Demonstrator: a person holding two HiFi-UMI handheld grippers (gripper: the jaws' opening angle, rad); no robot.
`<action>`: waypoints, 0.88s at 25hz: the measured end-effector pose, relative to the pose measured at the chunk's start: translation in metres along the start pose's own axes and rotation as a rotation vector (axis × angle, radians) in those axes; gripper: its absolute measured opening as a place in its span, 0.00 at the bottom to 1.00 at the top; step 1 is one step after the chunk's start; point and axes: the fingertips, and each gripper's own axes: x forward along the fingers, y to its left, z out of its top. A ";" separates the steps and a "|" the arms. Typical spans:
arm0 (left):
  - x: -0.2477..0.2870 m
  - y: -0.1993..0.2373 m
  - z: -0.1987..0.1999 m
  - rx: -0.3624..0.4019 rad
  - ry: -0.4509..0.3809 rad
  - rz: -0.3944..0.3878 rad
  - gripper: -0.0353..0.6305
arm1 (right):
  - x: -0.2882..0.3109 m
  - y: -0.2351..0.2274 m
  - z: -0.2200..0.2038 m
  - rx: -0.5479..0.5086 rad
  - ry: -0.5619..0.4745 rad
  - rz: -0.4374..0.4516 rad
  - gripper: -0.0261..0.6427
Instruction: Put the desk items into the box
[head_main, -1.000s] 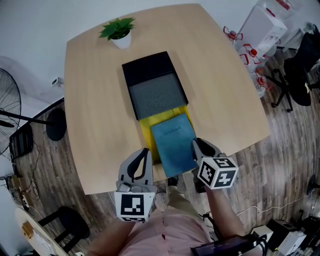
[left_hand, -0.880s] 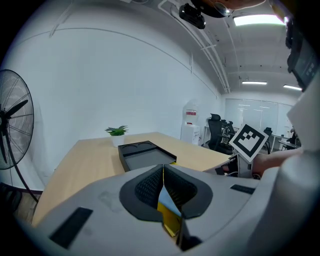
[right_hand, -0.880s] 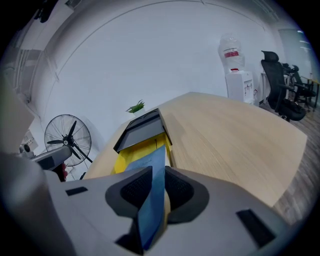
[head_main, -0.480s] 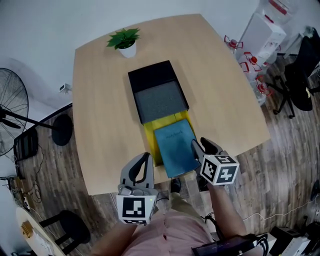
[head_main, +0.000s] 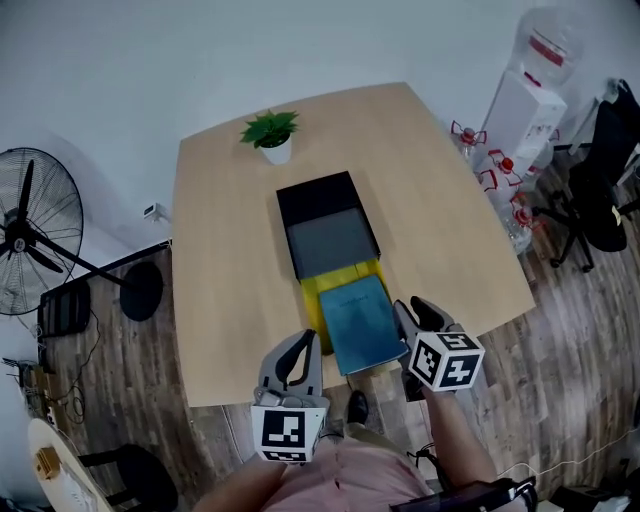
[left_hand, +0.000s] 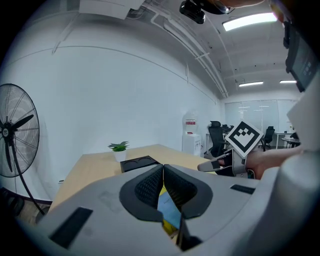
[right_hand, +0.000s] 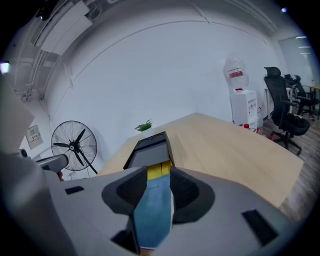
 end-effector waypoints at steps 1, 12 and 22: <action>0.000 -0.002 0.004 0.003 -0.008 0.000 0.08 | -0.003 0.002 0.004 -0.007 -0.010 0.004 0.26; 0.005 -0.031 0.012 -0.005 -0.028 -0.036 0.08 | -0.036 0.010 0.000 -0.048 -0.009 0.029 0.25; 0.011 -0.076 -0.041 -0.049 0.082 -0.130 0.08 | -0.056 0.003 -0.055 -0.076 0.072 -0.004 0.21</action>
